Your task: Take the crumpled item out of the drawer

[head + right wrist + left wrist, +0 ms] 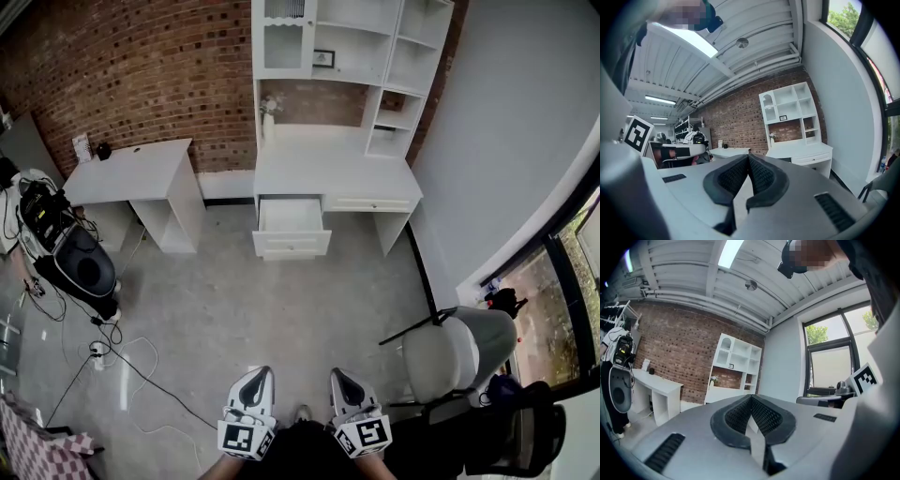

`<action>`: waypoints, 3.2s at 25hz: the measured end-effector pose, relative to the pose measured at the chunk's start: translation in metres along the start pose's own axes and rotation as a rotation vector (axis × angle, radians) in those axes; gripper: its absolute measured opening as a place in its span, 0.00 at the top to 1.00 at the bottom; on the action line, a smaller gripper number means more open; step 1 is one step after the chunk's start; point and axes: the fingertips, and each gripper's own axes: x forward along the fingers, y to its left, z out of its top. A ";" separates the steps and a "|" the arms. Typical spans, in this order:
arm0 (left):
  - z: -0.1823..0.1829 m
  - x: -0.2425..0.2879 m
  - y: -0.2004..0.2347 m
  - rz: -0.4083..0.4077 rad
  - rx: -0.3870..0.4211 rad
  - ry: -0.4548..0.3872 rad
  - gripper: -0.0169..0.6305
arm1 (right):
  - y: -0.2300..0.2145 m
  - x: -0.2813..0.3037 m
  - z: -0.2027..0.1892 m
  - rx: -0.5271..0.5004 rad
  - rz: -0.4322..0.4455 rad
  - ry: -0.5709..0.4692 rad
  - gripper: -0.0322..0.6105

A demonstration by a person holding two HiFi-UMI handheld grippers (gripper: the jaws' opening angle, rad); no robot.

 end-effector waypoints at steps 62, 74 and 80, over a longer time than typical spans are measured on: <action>-0.043 0.728 0.314 0.119 0.031 0.272 0.94 | -0.392 0.695 0.017 0.022 0.176 0.157 0.93; -0.179 0.826 0.384 -0.046 0.113 0.537 0.94 | -0.409 0.783 -0.009 0.091 0.109 0.202 0.93; -0.308 0.840 0.407 -0.119 0.067 0.804 0.93 | -0.406 0.807 -0.028 0.117 0.082 0.256 0.93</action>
